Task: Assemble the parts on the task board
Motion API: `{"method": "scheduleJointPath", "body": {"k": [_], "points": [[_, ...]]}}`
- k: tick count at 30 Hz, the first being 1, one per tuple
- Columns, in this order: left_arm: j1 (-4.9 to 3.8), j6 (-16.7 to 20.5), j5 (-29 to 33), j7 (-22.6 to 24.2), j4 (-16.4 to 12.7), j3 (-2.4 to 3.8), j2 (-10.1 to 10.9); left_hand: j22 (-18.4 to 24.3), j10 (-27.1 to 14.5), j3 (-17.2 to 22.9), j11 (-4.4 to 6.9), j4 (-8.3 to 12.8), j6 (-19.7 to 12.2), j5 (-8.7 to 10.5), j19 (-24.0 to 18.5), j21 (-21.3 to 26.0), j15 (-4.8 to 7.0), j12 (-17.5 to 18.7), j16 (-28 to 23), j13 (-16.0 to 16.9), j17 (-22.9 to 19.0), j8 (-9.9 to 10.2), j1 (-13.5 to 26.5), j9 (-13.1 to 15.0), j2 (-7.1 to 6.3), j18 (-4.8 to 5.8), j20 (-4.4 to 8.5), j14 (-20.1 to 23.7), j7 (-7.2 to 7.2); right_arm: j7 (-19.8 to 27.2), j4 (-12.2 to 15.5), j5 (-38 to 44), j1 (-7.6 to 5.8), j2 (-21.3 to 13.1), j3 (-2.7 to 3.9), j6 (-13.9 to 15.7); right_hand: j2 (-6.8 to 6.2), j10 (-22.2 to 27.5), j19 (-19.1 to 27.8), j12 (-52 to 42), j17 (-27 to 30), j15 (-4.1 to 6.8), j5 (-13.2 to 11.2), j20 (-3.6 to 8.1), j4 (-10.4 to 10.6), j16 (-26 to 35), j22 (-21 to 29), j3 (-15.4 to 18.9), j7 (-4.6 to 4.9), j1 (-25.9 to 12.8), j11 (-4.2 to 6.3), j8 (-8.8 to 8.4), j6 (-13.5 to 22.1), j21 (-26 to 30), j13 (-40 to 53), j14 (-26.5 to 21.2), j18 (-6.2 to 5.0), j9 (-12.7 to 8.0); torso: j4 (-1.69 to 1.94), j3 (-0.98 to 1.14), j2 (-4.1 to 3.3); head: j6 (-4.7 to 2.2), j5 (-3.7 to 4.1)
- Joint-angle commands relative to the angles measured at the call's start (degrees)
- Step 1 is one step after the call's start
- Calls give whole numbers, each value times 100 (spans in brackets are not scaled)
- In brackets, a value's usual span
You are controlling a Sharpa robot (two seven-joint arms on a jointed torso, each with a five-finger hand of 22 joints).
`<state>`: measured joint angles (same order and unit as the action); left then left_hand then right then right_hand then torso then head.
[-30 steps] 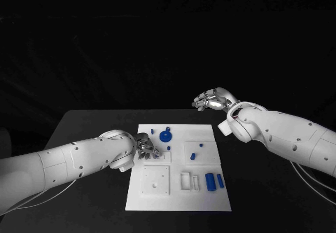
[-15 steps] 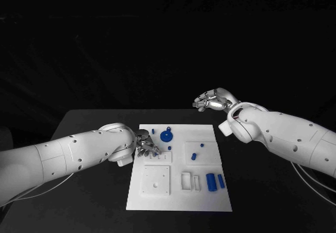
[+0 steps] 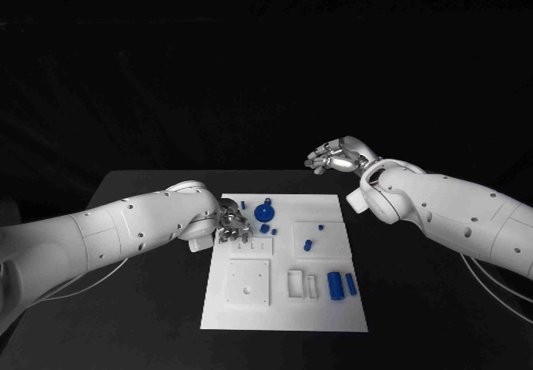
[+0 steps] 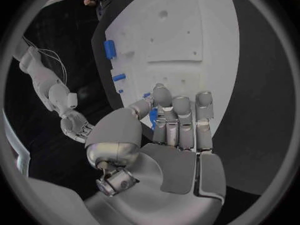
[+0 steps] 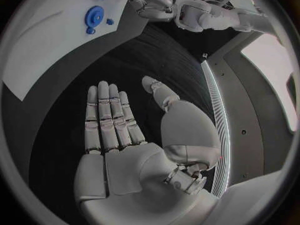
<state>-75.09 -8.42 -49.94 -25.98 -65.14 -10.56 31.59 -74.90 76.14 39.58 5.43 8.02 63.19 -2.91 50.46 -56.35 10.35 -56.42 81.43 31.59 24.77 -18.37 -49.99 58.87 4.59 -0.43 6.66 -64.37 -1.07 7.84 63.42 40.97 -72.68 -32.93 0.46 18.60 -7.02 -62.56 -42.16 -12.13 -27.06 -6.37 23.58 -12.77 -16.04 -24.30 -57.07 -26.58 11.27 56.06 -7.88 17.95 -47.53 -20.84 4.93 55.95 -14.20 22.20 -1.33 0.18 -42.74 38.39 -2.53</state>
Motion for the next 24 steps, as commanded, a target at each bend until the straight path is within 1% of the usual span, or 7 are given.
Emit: {"method": "scheduleJointPath", "body": {"k": [1, 3, 6, 8, 18, 22, 24], "points": [[-17, -254, 99, -79, 3, 4, -63, -118, -38, 412, 0, 410, -25, -7, -34, -30, 57, -53, 46, 10, -10, -55, 96, 74, -75, 20, 845, 23, 11, 30, 1, 12, 2, 12, 3, -85, 11, -40, 46, 34, -8, -39, 23, -12, -1, 31, 5, 27, 1, -42, -15, -21, 44, 24, -7, 2, -80, -7, 2, 3, 2, 11, -2], [-21, -273, 69, -79, 5, 4, -96, -116, -29, 481, 17, 464, -14, -67, -21, -46, 73, -81, 69, 8, -15, -96, 138, 146, -69, 19, 851, 6, 27, 30, -4, 12, 2, 13, 3, -85, 11, -40, 46, 34, -8, -39, 23, -12, -1, 32, 5, 27, 1, -41, -15, -21, 44, 24, -7, 2, -80, -7, 3, 1, 2, 14, 3], [-22, -303, -32, -74, -2, 4, -120, -116, -8, 550, 34, 526, 10, -315, 5, -73, 92, -114, 99, 1, -22, -145, 209, 240, -89, 17, 859, -15, 49, 32, 0, 12, 2, 14, 3, -83, 12, -40, 47, 35, -8, -39, 23, -12, -2, 32, 4, 26, 2, -40, -16, -21, 45, 24, -8, 2, -80, -8, 11, -1, 5, 17, 9], [-22, -254, -81, -66, -15, 4, -125, -115, -7, 566, 39, 546, 9, -333, 11, -80, 96, -120, 105, -3, -26, -152, 223, 264, -91, 14, 863, -18, 53, 34, 0, 12, 2, 15, 3, -82, 12, -40, 47, 35, -9, -39, 22, -12, -2, 33, 4, 26, 2, -39, -16, -21, 45, 24, -8, 2, -80, -8, 10, 2, 6, 15, 11], [-22, -65, -181, -32, -65, 4, -38, -112, -9, 595, 42, 561, 1, -291, 26, -93, 102, -125, 108, -14, -37, -160, 238, 307, -113, 9, 871, -20, 57, 30, 6, 12, 2, -13, 3, -78, 12, -41, 49, 37, -10, -40, 19, -12, -6, 35, 4, 24, 3, -32, -16, -21, 46, 25, -10, 1, -80, -9, 15, -1, 8, -24, 40], [-22, 48, -181, 21, -99, 4, -2, -106, -14, 618, 36, 536, -20, -166, 33, -95, 100, -127, 103, -29, -56, -148, 248, 338, -148, 6, 875, -17, 51, 15, 11, 21, 2, -26, 3, -100, 13, -42, 50, 39, -11, -40, 16, -12, -10, 37, 3, 22, 3, -22, -16, -21, 46, 26, -12, 1, -80, -9, 20, -4, 9, -37, 48], [-22, 117, -181, 47, -121, 4, 13, -103, -16, 629, 29, 516, -41, -66, 35, -96, 97, -128, 101, -38, -67, -127, 246, 341, -168, 4, 877, -17, 42, 6, 9, 35, 2, -34, 2, -124, 15, -45, 50, 41, -13, -40, 7, -11, -18, 39, 1, 15, 2, -1, -16, -18, 44, 26, -15, 2, -80, -10, 22, -6, 9, -47, 57]]}}
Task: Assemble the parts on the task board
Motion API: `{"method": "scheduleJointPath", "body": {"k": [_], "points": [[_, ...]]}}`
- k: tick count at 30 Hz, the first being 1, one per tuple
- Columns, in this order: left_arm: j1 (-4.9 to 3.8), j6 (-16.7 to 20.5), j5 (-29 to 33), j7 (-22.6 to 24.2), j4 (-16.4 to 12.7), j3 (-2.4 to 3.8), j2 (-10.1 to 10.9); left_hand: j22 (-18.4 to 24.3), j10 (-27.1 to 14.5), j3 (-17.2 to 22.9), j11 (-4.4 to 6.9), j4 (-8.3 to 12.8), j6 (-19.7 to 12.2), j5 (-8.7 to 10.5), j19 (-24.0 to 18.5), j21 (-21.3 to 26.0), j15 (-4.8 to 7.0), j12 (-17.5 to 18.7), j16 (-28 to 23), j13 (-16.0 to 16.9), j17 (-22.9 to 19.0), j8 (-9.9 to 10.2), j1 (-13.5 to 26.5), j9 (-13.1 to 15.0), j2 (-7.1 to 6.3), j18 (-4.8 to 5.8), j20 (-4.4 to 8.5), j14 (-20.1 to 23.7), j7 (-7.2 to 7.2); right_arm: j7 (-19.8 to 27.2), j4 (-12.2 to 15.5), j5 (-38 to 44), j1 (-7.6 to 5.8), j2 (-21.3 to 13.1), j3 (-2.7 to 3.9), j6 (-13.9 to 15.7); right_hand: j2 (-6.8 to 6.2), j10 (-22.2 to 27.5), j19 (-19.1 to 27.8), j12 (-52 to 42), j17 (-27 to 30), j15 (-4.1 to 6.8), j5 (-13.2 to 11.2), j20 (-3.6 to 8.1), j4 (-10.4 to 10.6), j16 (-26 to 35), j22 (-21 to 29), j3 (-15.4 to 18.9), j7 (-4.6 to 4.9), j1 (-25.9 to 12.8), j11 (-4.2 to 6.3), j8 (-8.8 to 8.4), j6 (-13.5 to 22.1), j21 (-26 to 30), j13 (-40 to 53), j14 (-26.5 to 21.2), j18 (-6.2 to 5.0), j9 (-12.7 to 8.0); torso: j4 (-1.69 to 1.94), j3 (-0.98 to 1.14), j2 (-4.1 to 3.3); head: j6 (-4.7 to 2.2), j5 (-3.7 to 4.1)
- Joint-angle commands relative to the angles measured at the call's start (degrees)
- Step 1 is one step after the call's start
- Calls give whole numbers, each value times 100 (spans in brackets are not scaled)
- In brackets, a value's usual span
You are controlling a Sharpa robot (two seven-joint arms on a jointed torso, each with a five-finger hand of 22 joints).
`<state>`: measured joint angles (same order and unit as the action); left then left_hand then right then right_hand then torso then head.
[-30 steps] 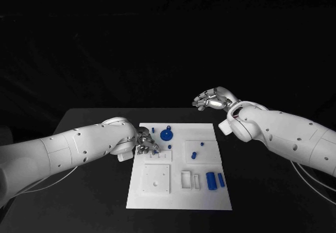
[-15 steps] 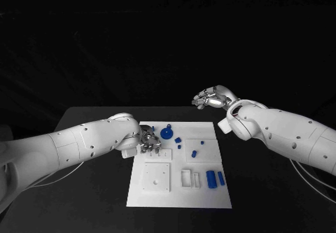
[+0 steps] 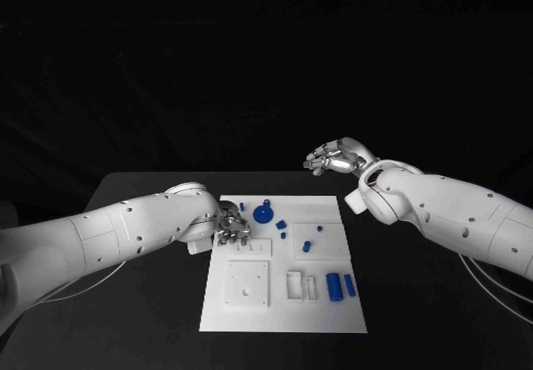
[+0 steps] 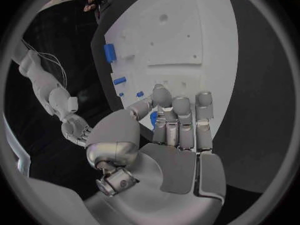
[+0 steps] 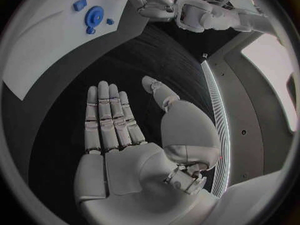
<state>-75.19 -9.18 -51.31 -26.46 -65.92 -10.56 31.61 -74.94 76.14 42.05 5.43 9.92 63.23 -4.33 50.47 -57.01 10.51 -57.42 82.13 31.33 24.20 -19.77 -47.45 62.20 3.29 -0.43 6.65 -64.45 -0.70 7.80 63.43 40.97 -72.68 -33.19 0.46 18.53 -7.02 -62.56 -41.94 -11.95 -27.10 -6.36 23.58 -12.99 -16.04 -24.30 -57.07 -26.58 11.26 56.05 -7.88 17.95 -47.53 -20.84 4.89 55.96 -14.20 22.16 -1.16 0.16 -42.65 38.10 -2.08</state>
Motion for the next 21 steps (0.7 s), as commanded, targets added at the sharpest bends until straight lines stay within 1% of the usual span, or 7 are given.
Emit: {"method": "scheduleJointPath", "body": {"k": [1, 4, 7, 11, 13, 16, 21], "points": [[-12, 205, -44, 104, -56, 4, 22, -99, -17, 383, 23, 320, -57, 105, 34, -29, 77, -27, 27, -17, -15, 28, -8, 3, -53, 4, 877, -5, -1, 10, 9, 43, 2, -11, 2, -120, 18, -48, 27, 24, -11, -40, 0, 11, -22, 40, 0, 8, 2, 15, -15, -17, 43, 25, -12, 3, -80, -6, 5, -5, 1, -23, 13], [-12, 279, -44, 139, -102, 4, 66, -99, -18, 359, -7, 304, -121, 148, 32, -34, 59, -21, 19, -31, -31, 106, -12, -43, -147, 1, 880, 3, -29, 5, 5, 75, 2, -19, 2, -130, 29, -60, 22, 28, -19, -39, -53, 13, -34, 46, -5, -30, -2, 97, -12, -10, 36, 23, -20, 11, -80, -9, 1, -8, 1, -35, 13], [-12, 393, -44, 189, -154, 5, 117, -96, -7, 374, -54, 298, -272, 147, 31, -38, 23, -14, 11, -48, -47, 274, -79, -169, -223, -8, 885, 4, -85, -10, -2, 123, 2, -24, 1, -161, 41, -78, 18, 29, -28, -35, -121, 14, -42, 51, -10, -81, -9, 195, -5, 1, 20, 22, -26, 19, -80, -11, -3, -6, -1, -46, 21], [-13, 630, -44, 302, -269, 12, 216, -91, -16, 361, -141, 337, -595, 150, 43, -46, -44, 9, -6, -70, -70, 540, -177, -360, -451, -18, 884, -2, -178, -23, -14, 265, 2, -47, 0, -188, 49, -114, 5, 24, -42, -31, -208, 15, -47, 59, -13, -175, -17, 346, 6, 15, -4, 22, -29, 36, -80, -15, 2, -6, 2, -52, 31], [-17, 730, -44, 370, -352, 42, 273, -84, -45, 366, -188, 377, -709, 149, 35, -38, -88, 43, -43, -90, -95, 657, -289, -473, -575, -25, 865, 12, -229, -31, -25, 352, 2, -56, 0, -196, 59, -148, -23, 12, -55, -24, -258, 19, -46, 54, -17, -233, -27, 419, 19, 30, -31, 12, -25, 60, -80, -15, 4, -3, 0, -61, 38], [-17, 841, -44, 476, -506, 114, 357, -54, -214, 395, -253, 422, -692, 150, -74, 48, -160, 213, -214, -177, -186, 731, -527, -617, -726, -25, 791, 143, -284, -33, -33, 408, 2, -71, 0, -191, 63, -183, -56, 1, -73, -10, -295, 28, -50, 46, -19, -302, -36, 497, 32, 42, -56, 2, -20, 88, -80, -16, 3, -1, 1, -82, 41], [-30, 1082, -192, 684, -842, 187, 499, 40, -491, 363, -349, 462, -621, 143, -372, 323, -308, 641, -599, -407, -382, 801, -973, -856, -844, 42, 627, 402, -387, -34, -57, 424, 2, -86, 0, -182, 64, -196, -72, -1, -84, -3, -317, 30, -47, 47, -18, -359, -40, 543, 38, 47, -69, 1, -20, 99, -80, -19, 9, -1, 5, -120, 54]]}}
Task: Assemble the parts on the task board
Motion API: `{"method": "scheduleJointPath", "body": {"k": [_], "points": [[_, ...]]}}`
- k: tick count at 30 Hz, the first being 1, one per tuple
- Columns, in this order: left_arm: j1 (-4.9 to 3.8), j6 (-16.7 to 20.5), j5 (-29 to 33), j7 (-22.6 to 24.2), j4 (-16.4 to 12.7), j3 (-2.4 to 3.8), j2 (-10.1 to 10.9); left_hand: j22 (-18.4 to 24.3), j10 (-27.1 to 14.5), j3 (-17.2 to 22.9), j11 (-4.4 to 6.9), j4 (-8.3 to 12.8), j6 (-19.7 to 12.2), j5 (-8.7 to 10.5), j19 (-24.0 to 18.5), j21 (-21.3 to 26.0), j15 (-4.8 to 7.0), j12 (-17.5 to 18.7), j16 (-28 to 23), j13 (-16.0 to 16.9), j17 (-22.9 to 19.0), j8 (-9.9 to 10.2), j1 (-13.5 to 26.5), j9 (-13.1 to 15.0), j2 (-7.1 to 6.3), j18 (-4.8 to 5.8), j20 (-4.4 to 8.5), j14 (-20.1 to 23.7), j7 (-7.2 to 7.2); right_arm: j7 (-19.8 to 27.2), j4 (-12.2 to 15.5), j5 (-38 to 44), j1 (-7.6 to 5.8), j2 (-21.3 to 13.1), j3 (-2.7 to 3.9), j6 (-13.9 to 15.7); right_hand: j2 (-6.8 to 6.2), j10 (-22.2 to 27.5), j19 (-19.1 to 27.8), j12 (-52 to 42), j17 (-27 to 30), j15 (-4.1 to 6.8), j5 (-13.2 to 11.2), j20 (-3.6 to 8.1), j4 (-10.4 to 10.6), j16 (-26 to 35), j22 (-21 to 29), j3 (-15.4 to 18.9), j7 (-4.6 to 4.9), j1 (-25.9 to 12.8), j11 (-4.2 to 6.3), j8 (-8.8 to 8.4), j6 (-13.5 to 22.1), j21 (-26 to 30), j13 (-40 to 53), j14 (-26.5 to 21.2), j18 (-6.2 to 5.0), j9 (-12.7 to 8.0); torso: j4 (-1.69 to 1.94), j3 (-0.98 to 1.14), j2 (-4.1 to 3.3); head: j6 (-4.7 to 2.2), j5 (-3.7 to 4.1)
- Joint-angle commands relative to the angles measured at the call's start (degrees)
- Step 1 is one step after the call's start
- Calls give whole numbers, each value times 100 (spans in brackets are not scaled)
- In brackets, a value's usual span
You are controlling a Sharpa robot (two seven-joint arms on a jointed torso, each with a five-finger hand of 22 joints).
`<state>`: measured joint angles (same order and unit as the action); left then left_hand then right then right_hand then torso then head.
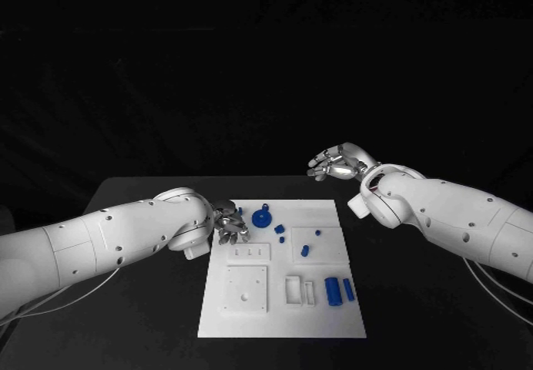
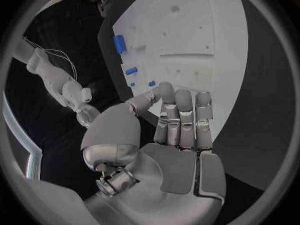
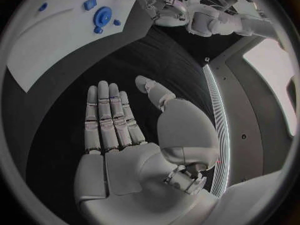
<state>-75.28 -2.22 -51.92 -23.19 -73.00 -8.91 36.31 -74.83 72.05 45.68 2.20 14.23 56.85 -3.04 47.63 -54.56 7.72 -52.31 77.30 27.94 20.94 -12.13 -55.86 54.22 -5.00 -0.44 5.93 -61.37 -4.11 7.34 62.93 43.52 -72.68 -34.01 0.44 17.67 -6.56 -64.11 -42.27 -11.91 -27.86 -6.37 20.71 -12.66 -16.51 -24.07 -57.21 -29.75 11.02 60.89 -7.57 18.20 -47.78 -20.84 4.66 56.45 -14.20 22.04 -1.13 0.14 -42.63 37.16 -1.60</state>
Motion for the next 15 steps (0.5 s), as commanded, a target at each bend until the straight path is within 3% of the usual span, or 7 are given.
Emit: {"method": "scheduleJointPath", "body": {"k": [1, 8, 12, 15], "points": [[-27, 433, -146, 391, -172, 25, 42, 38, -93, -8, -32, 47, 21, 16, -104, 104, -46, 179, -150, -95, -75, 46, -203, -91, -28, 44, 685, 100, -47, 13, -11, 175, 2, -5, 2, -95, 19, -42, -40, -5, -9, -2, -32, -2, 0, 25, -4, -46, -16, 62, 8, 23, -45, 1, 3, 50, -80, -8, 3, 3, 2, -31, 6], [-33, 890, -382, 860, -284, 30, 50, 113, -509, -15, -170, 91, 16, 14, -253, 318, -227, 798, -513, -396, -240, 112, -534, -332, -139, 41, 514, 230, -155, 9, -37, 371, 3, -26, 1, -105, 16, -50, -49, -5, -18, 3, -45, 0, -4, 26, -3, -92, -19, 99, 11, 26, -52, 1, 3, 58, -80, -11, -9, 6, 2, -74, 0], [-33, 1039, -392, 1002, -310, 30, 52, 120, -873, 3, -298, 116, -41, 12, -216, 342, -269, 1258, -540, -619, -243, 156, -682, -442, -193, 22, 482, 165, -243, -37, -43, 1054, 7, -30, 0, -252, 8, -90, -96, -20, -43, 23, -79, 12, -9, 9, -11, -164, -29, 176, 26, 40, -81, -20, 11, 103, -80, -11, -13, 5, -4, -109, 9], [-33, 1138, -303, 1103, -332, 30, 63, 125, -822, -28, -321, 90, -42, 17, -173, 356, -285, 1426, -544, -723, -235, 154, -728, -508, -214, 0, 457, 110, -259, -48, -76, 1769, 17, -3, -4, -319, -13, -184, -195, -72, -99, 66, -159, 45, -16, -47, -35, -194, -46, 250, 74, 61, -123, -77, 47, 198, -80, -8, -17, 0, -7, -132, 9]]}}
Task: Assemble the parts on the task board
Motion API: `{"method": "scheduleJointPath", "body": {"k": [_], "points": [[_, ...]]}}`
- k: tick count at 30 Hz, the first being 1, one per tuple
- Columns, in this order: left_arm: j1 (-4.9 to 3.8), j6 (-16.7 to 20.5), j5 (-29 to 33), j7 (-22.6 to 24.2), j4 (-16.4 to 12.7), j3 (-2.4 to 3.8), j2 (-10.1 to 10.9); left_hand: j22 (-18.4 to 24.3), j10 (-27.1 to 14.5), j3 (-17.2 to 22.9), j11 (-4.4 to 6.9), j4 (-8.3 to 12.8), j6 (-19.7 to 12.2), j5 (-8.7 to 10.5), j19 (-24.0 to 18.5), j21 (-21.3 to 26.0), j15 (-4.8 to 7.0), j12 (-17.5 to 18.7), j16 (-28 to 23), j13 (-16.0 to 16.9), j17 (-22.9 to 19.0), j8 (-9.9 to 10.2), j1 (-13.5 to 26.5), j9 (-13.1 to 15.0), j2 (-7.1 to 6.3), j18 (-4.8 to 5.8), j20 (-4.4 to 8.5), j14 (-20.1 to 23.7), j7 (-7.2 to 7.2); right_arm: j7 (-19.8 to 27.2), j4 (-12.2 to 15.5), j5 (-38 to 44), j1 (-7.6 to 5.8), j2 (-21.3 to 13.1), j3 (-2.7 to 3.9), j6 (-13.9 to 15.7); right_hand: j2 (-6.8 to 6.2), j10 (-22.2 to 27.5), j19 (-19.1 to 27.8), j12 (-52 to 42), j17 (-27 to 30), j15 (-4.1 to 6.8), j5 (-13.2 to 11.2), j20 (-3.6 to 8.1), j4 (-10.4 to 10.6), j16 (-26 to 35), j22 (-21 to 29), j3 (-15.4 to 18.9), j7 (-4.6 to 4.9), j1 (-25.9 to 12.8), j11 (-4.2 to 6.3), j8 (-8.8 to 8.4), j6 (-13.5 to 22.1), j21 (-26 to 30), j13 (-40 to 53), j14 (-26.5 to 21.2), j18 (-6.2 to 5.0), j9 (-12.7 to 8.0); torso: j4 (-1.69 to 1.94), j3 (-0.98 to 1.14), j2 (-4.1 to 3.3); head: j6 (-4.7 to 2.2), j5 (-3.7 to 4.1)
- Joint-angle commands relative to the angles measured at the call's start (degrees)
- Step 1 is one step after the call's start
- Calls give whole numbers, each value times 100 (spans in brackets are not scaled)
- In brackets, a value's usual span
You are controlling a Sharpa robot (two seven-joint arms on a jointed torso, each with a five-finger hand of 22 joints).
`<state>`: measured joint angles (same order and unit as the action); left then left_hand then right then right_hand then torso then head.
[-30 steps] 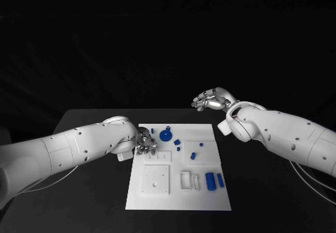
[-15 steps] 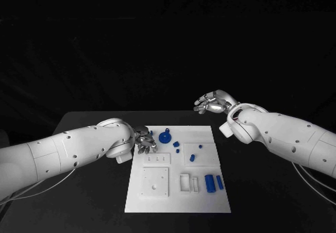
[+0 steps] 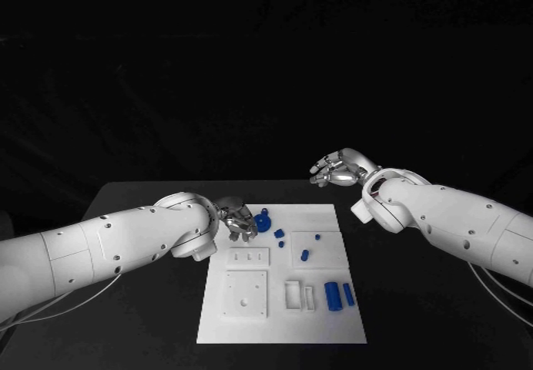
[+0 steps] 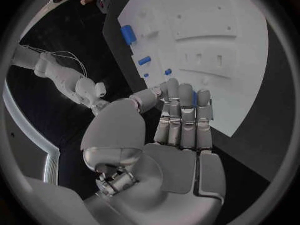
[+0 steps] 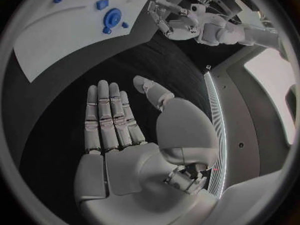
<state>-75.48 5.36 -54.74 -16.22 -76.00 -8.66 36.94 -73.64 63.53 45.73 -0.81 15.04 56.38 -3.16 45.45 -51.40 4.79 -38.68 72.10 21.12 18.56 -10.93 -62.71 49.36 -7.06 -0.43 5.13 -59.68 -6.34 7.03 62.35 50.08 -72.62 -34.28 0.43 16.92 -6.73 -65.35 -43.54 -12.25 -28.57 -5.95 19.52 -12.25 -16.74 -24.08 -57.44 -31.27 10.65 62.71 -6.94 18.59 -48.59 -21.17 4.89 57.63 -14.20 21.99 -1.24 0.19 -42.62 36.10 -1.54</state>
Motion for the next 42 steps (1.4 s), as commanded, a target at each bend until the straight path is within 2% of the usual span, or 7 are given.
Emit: {"method": "scheduleJointPath", "body": {"k": [1, 7, 14, 20, 32, 35, 42], "points": [[-13, 422, 47, 437, -45, 4, 7, 7, 47, -43, -21, 6, 5, 31, 54, 42, 7, 89, -25, -57, 6, 31, -51, -35, -13, -5, 535, -68, -36, -17, -46, 1457, 14, 45, -5, -290, -6, -112, -126, -70, -65, 54, -75, 23, 5, -87, -26, -44, -17, 98, 39, 32, -61, -78, 49, 141, -80, 0, -5, -5, -7, -29, 5], [-11, 664, 396, 684, -125, 1, 65, 15, 83, -85, -29, 1, -2, 32, 72, 65, 0, 182, -44, -110, 7, 25, -63, -81, -74, -16, 523, -81, -41, -1, -169, 2334, 35, 205, -61, -481, -130, -813, -915, -633, -697, 452, -323, 347, -9, -727, -267, 120, -132, 272, 383, 126, -229, -627, 564, 815, -80, 61, 18, -2, -8, -56, 18], [-8, 789, 612, 888, -167, -2, 161, 43, 111, -111, -48, -3, -13, 28, 40, 142, -26, 292, -139, -168, -22, 11, -98, -139, -144, -12, 494, -42, -50, -16, -253, 3041, 101, 396, -134, -614, -299, -961, -2121, -3133, -2974, 1088, -73, 1060, -27, -3043, -1317, 636, -364, 510, 585, 89, -282, -2220, 2815, 1236, -80, 102, 14, -8, -12, -83, 13], [-6, 942, 722, 1010, -217, -7, 226, 50, 120, -111, -52, 9, -14, 27, 35, 164, -33, 320, -165, -182, -28, 4, -123, -158, -158, -11, 486, -37, -51, -151, -290, 3652, 162, 546, -214, -574, -166, 150, -2148, -5230, -3943, 1078, -69, 1339, -3, -4286, -1910, 394, -299, 513, 577, -4, -345, -3323, 4857, 986, -80, 94, 15, -11, -16, -100, 17], [-2, 1081, 940, 1063, -342, -9, 322, 62, 136, -135, -63, -13, -25, 27, 24, 205, -49, 364, -218, -202, -42, -6, -103, -192, -205, 0, 468, -26, -58, -1655, -171, 3795, 354, 843, -299, -538, -145, 131, -2152, -5577, -4025, 1146, -732, 1462, 56, -4574, -1879, 250, -375, 178, 648, 74, -584, -3853, 5323, 1082, -80, 186, 16, -17, -19, -106, 32], [-2, 1084, 978, 1056, -357, -10, 334, 66, 142, -149, -67, -38, -29, 28, 22, 217, -54, 375, -235, -207, -47, -10, -78, -202, -217, 4, 462, -23, -61, -2099, -63, 3568, 370, 855, -300, -563, -205, 92, -2200, -5587, -4014, 1178, -1202, 1478, 335, -4602, -1861, 273, -413, -257, 684, 110, -674, -3898, 5363, 1127, -80, 210, 15, -20, -21, -102, 38], [-2, 1106, 1039, 1030, -375, -10, 355, 72, 157, -182, -73, -105, -38, 30, 26, 242, -61, 403, -263, -217, -50, -20, -27, -228, -256, 5, 456, -31, -64, -2842, -3, 3555, 428, 1011, -313, -699, -696, -19, -2302, -5549, -3972, 1260, -1336, 1602, 1279, -4650, -1833, -187, -484, -966, 772, 141, -823, -3970, 5477, 1216, -80, 267, -3, -27, -10, -100, 37]]}}
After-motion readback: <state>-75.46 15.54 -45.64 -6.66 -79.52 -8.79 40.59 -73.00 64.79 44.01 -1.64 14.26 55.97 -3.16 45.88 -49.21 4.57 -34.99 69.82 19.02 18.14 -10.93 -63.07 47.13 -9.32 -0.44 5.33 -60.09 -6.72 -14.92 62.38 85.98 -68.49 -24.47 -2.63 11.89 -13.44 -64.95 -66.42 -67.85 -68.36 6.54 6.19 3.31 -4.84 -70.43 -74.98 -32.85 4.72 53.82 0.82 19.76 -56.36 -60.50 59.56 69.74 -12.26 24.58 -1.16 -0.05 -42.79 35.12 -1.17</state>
